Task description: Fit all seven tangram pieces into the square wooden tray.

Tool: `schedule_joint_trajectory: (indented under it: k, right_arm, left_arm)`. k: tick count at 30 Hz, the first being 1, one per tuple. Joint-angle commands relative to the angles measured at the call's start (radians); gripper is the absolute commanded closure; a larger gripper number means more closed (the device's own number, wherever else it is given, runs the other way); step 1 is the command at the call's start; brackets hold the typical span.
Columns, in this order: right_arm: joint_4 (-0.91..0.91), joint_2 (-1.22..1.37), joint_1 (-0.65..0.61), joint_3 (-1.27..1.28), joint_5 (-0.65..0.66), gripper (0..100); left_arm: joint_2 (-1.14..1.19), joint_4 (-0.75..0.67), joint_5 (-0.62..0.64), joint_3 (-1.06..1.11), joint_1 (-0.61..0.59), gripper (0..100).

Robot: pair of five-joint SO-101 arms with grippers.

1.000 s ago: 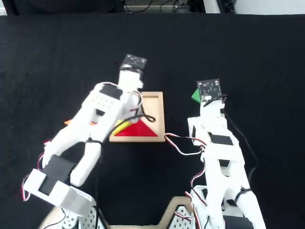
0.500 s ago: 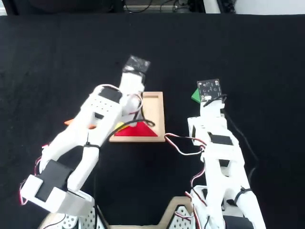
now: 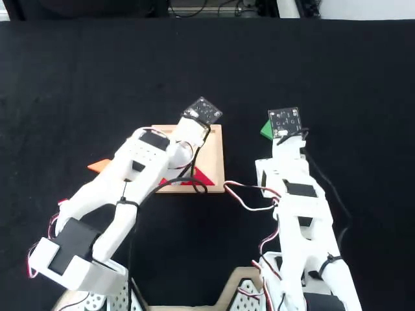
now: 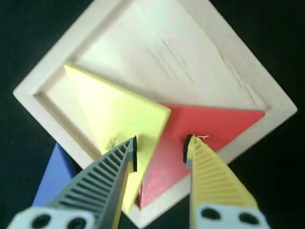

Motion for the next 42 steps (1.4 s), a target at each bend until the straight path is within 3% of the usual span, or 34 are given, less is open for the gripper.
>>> schedule_joint_trajectory:
  k: [1,11,22,28,38,42]
  right_arm:
    - [-0.014,-0.028,-0.017,-0.053,-0.005,98.6]
    - [-0.015,-0.028,-0.018,-0.053,-0.005,98.6]
    - [-0.015,-0.027,-0.018,-0.053,-0.005,98.6]
    - [-0.017,-0.03,-0.044,-0.039,-0.003,98.6]
    - [-0.017,-0.033,-0.044,-0.039,-0.003,98.6]
    - [-0.017,-0.033,-0.044,-0.039,0.029,98.6]
  left_arm:
    - [-0.023,-0.14,-0.012,0.035,-0.016,81]
    - [-0.023,-0.155,-0.014,0.018,-0.116,81]
    - [-0.034,-0.152,-0.003,-0.054,-0.127,81]
    - [0.094,-0.227,0.117,-0.205,-0.079,81]
    - [0.304,-0.229,0.112,-0.285,-0.107,81]
    - [0.304,-0.146,0.058,-0.294,-0.113,81]
